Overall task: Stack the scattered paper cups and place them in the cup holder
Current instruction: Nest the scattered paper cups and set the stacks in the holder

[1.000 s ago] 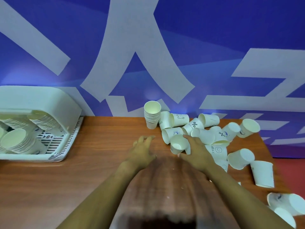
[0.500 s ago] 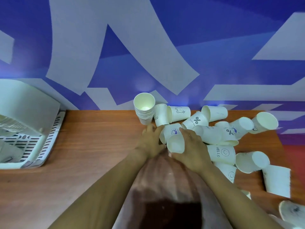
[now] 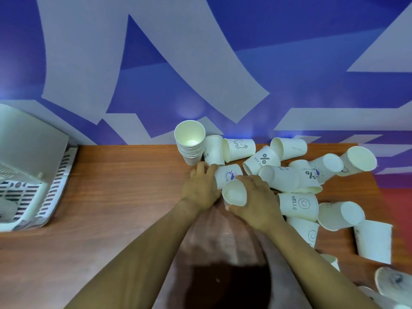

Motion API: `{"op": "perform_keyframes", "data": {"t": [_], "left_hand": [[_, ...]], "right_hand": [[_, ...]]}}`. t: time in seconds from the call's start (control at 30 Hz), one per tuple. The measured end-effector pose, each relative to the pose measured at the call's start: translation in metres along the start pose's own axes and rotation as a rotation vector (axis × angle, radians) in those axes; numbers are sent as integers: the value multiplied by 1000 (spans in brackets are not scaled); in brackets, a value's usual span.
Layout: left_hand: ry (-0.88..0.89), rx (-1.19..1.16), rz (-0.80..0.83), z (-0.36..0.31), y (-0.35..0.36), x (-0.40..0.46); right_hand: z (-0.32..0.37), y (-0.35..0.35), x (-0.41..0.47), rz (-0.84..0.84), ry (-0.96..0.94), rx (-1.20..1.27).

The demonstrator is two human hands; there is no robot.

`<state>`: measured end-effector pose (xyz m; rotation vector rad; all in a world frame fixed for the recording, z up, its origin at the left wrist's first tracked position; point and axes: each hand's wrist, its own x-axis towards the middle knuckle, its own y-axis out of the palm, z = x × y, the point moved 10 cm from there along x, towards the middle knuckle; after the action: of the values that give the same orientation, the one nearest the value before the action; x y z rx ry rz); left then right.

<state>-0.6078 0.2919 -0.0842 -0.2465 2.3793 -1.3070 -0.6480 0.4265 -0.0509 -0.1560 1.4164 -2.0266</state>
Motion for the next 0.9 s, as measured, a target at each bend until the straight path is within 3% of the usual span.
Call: {"op": "perform_keyframes", "data": {"t": [0.2, 0.6, 0.9], "left_hand": [[-35, -29, 23, 13, -12, -26], [-43, -143, -155, 40, -90, -139], [38, -85, -242, 30, -130, -210]], "right_hand": [[10, -11, -20, -3, -15, 83], [51, -38, -89, -41, -73, 161], [86, -40, -121, -62, -131, 182]]}}
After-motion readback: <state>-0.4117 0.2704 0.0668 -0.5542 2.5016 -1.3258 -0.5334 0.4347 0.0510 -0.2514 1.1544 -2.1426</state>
